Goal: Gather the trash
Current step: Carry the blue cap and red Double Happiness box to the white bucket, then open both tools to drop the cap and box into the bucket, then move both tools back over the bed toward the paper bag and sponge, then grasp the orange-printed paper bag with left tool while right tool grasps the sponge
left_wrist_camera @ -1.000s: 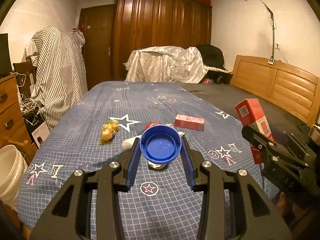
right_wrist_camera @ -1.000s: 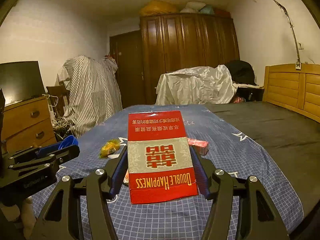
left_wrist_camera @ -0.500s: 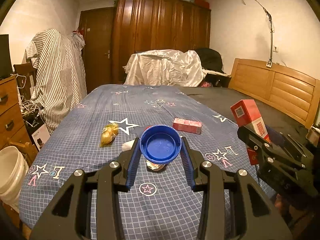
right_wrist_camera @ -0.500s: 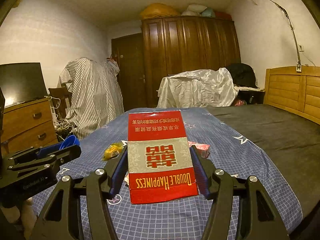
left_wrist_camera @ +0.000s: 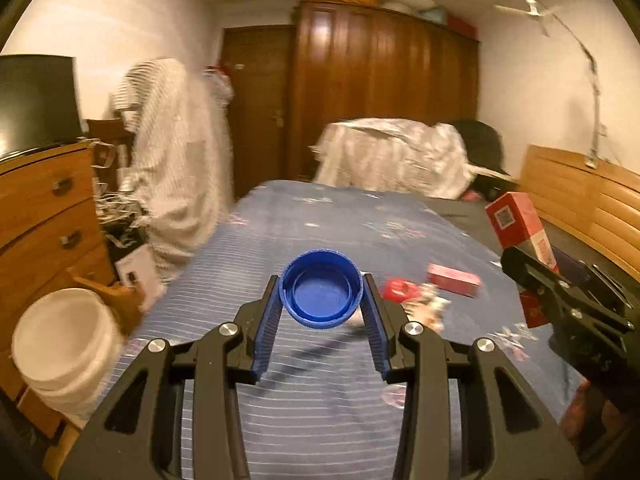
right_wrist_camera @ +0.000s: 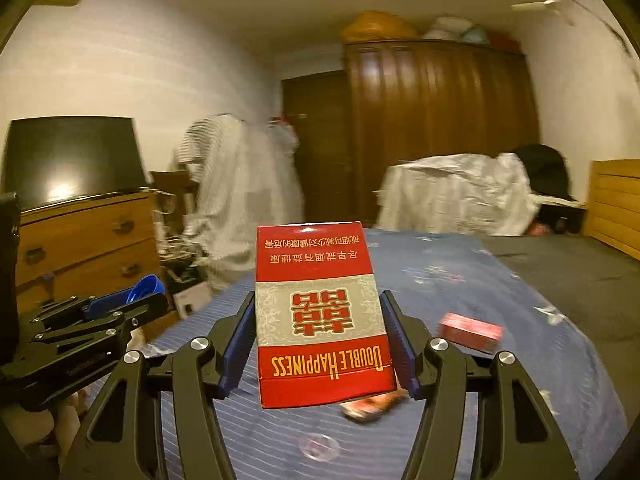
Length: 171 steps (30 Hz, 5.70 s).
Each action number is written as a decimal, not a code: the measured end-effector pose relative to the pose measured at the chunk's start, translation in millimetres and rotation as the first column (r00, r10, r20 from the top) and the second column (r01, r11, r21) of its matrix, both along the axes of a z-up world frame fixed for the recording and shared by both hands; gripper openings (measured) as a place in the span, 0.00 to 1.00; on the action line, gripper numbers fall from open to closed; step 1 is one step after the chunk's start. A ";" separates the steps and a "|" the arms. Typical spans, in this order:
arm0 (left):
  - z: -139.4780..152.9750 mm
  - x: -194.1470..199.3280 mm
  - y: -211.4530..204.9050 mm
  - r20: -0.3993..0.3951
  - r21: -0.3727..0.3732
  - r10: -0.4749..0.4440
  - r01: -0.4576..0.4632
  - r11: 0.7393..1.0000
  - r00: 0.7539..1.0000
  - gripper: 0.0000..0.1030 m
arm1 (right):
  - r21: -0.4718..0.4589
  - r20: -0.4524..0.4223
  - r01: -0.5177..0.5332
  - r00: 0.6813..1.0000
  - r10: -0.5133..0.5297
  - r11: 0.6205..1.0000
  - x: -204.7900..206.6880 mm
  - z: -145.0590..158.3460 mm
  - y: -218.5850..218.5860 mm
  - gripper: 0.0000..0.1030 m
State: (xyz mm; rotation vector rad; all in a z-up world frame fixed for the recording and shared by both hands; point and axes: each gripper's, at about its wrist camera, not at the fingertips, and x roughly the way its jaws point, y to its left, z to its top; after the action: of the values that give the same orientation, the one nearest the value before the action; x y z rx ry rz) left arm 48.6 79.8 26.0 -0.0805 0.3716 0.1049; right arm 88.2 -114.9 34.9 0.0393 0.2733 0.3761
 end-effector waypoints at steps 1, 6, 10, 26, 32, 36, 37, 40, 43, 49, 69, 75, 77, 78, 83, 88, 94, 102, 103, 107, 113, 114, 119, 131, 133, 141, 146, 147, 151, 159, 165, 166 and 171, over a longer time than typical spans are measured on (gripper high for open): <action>2.5 -1.8 12.1 0.002 0.001 0.026 -0.026 1.000 1.000 0.37 | 0.004 -0.003 -0.028 1.000 0.028 1.000 4.4 2.3 13.0 0.59; 13.0 -12.4 77.9 -0.001 0.004 0.159 -0.159 0.987 0.987 0.37 | -0.015 -0.015 -0.155 0.988 0.155 0.988 18.8 14.4 85.4 0.59; 21.9 -21.3 122.4 -0.006 0.012 0.243 -0.243 0.970 0.970 0.37 | -0.039 -0.018 -0.245 0.969 0.245 0.969 26.7 26.7 149.9 0.59; 17.4 -56.6 290.9 -0.148 -0.046 0.448 -0.459 0.887 0.882 0.37 | -0.101 -0.247 -0.563 0.813 0.527 0.821 80.3 47.9 438.9 0.59; -2.6 -43.9 333.3 -0.234 -0.077 0.445 -0.473 0.878 0.864 0.37 | -0.125 -0.405 -0.644 0.728 0.554 0.755 111.4 22.4 529.6 0.59; -24.8 -32.8 357.2 -0.301 -0.086 0.429 -0.472 0.878 0.852 0.37 | -0.125 -0.509 -0.680 0.669 0.542 0.723 131.2 -10.0 562.4 0.59; -30.8 -30.8 362.2 -0.316 -0.086 0.428 -0.474 0.876 0.847 0.37 | -0.126 -0.532 -0.685 0.657 0.534 0.718 135.9 -18.2 571.0 0.59; -46.9 -27.6 377.3 -0.349 -0.083 0.430 -0.484 0.871 0.833 0.37 | -0.127 -0.573 -0.698 0.632 0.522 0.705 143.7 -38.3 588.5 0.59; -61.0 -25.7 389.9 -0.374 -0.082 0.433 -0.494 0.865 0.820 0.37 | -0.134 -0.595 -0.709 0.617 0.516 0.693 146.3 -54.1 597.4 0.59; -81.3 -24.4 404.1 -0.407 -0.093 0.429 -0.504 0.859 0.806 0.37 | -0.130 -0.611 -0.713 0.605 0.510 0.689 150.5 -72.4 601.6 0.59; -96.6 -25.0 419.5 -0.424 -0.087 0.450 -0.530 0.843 0.786 0.58 | -0.057 -0.599 -0.707 0.589 0.542 0.705 164.9 -77.3 590.0 0.73; -91.6 -24.6 412.2 -0.418 -0.089 0.441 -0.519 0.850 0.794 0.58 | -0.029 -0.579 -0.699 0.595 0.558 0.715 163.0 -68.1 568.1 0.73; -88.1 -24.2 404.5 -0.409 -0.090 0.435 -0.510 0.856 0.802 0.58 | -0.014 -0.557 -0.692 0.605 0.570 0.721 157.7 -61.9 548.4 0.73; -84.9 -24.2 397.3 -0.401 -0.096 0.425 -0.499 0.861 0.811 0.58 | -0.009 -0.543 -0.689 0.612 0.574 0.725 154.4 -58.8 538.5 0.73; -81.0 -16.8 343.8 -0.369 -0.122 0.333 -0.400 0.908 0.868 0.58 | -0.025 -0.445 -0.629 0.703 0.555 0.777 128.1 -48.4 438.0 0.73; -98.2 14.9 261.8 -0.390 -0.138 0.164 -0.233 0.963 0.906 0.58 | -0.027 -0.430 -0.484 0.796 0.427 0.875 116.2 -74.6 304.7 0.73; -132.2 61.9 146.9 -0.450 -0.146 -0.055 -0.013 0.989 0.891 0.58 | 0.016 -0.493 -0.216 0.848 0.195 0.976 105.8 -119.2 125.5 0.73; -159.5 114.0 -5.6 -0.514 -0.126 -0.298 0.272 0.954 0.805 0.63 | 0.057 -0.527 0.025 0.850 0.008 0.998 86.1 -149.5 -38.7 0.73; -160.0 119.9 -23.3 -0.512 -0.120 -0.319 0.301 0.946 0.797 0.64 | 0.060 -0.527 0.037 0.850 0.000 0.998 86.4 -150.7 -45.3 0.73; -162.3 145.2 -82.4 -0.495 -0.146 -0.409 0.391 0.909 0.766 0.69 | 0.080 -0.533 0.067 0.846 -0.014 0.995 91.1 -157.0 -77.6 0.73; -162.5 191.8 -126.0 -0.490 -0.155 -0.419 0.397 0.905 0.764 0.73 | 0.111 -0.537 0.101 0.843 -0.026 0.989 103.3 -164.4 -106.6 0.73; -161.9 199.2 -129.1 -0.495 -0.145 -0.411 0.394 0.908 0.766 0.73 | 0.119 -0.542 0.103 0.840 -0.022 0.987 107.1 -166.2 -112.6 0.73; -171.6 218.1 -128.2 -0.527 -0.141 -0.388 0.372 0.917 0.756 0.61 | 0.133 -0.538 0.095 0.843 -0.008 0.986 118.5 -167.6 -116.0 0.73; -163.1 155.6 -66.4 -0.538 -0.224 -0.436 0.377 0.899 0.721 0.44 | 0.160 -0.553 0.063 0.832 0.037 0.985 123.5 -175.0 -94.8 0.73; -165.3 136.7 -48.2 -0.541 -0.243 -0.443 0.371 0.896 0.715 0.46 | 0.160 -0.558 0.052 0.828 0.047 0.986 124.8 -177.4 -89.0 0.73; -162.9 119.3 -26.0 -0.538 -0.203 -0.388 0.331 0.921 0.748 0.52 | 0.216 -0.607 0.011 0.784 0.126 0.976 171.6 -188.6 -44.7 0.73; -162.5 133.6 -26.7 -0.529 -0.213 -0.359 0.289 0.933 0.769 0.62 | 0.166 -0.667 0.059 0.742 0.068 0.984 226.2 -197.1 -9.0 0.73; -161.8 137.1 -27.6 -0.529 -0.209 -0.351 0.282 0.936 0.773 0.63 | 0.145 -0.676 0.071 0.735 0.046 0.987 233.8 -199.0 -4.4 0.73; -160.8 150.3 -31.9 -0.536 -0.196 -0.324 0.258 0.946 0.779 0.66 | 0.081 -0.702 0.092 0.712 -0.009 0.992 258.4 -208.3 12.8 0.73; -174.3 161.4 -52.9 -0.566 -0.057 -0.249 0.264 0.963 0.786 0.66 | -0.002 -0.699 0.096 0.712 -0.070 0.995 266.5 -227.4 13.7 0.45; -169.3 155.9 -44.9 -0.533 -0.077 -0.249 0.247 0.966 0.808 0.40 | 0.020 -0.652 0.088 0.756 -0.054 0.996 248.3 -220.4 -3.3 0.37; -168.0 154.1 -44.4 -0.527 -0.079 -0.250 0.245 0.966 0.813 0.37 | 0.020 -0.638 0.079 0.768 -0.048 0.997 241.9 -217.5 -5.3 0.36; -160.0 140.1 -39.3 -0.486 -0.096 -0.236 0.217 0.971 0.841 0.36 | 0.010 -0.545 0.039 0.838 -0.028 0.999 193.5 -198.5 -17.5 0.35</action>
State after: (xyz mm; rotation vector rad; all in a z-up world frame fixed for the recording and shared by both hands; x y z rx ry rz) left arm 188.7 40.5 -134.0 -0.0446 0.8977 -0.1224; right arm 281.7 -132.5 -163.5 0.1740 0.8363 0.3263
